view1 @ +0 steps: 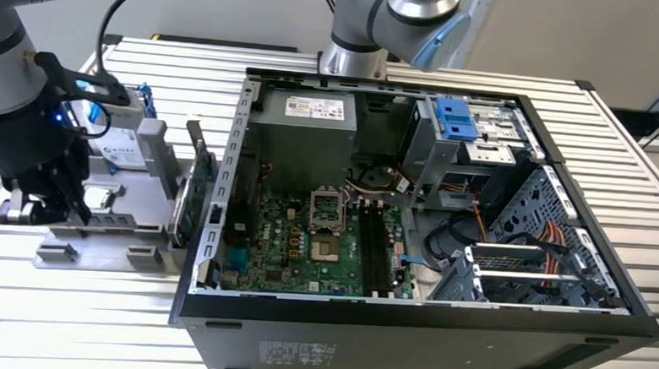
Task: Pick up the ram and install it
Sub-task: 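Pick up the ram and move it above insertion slot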
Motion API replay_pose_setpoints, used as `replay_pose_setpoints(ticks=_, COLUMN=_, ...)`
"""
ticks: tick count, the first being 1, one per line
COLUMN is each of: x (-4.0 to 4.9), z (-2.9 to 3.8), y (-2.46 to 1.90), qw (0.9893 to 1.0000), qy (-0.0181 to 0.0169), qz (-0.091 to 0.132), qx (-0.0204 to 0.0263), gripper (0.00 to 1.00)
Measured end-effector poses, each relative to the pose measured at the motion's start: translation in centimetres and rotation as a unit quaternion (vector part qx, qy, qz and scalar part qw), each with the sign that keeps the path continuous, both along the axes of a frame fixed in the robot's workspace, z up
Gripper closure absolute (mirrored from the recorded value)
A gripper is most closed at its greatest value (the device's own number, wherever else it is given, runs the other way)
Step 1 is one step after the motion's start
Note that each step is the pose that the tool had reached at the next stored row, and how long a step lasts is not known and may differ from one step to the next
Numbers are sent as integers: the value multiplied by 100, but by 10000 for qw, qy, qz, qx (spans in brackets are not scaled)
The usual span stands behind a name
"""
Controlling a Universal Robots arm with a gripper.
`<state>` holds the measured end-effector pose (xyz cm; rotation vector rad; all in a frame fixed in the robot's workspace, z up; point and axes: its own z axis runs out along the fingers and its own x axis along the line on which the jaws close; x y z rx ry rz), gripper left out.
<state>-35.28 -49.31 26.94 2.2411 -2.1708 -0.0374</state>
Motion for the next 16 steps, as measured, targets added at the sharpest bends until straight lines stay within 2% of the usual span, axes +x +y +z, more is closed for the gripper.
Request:
replay_pose_setpoints(ticks=9, x=1, z=84, y=0, qw=10000, qy=0, qz=1, qx=0, gripper=100)
replay_pose_setpoints(ticks=16, x=0, z=97, y=0, qw=10000, qy=0, qz=0, qx=0, gripper=100)
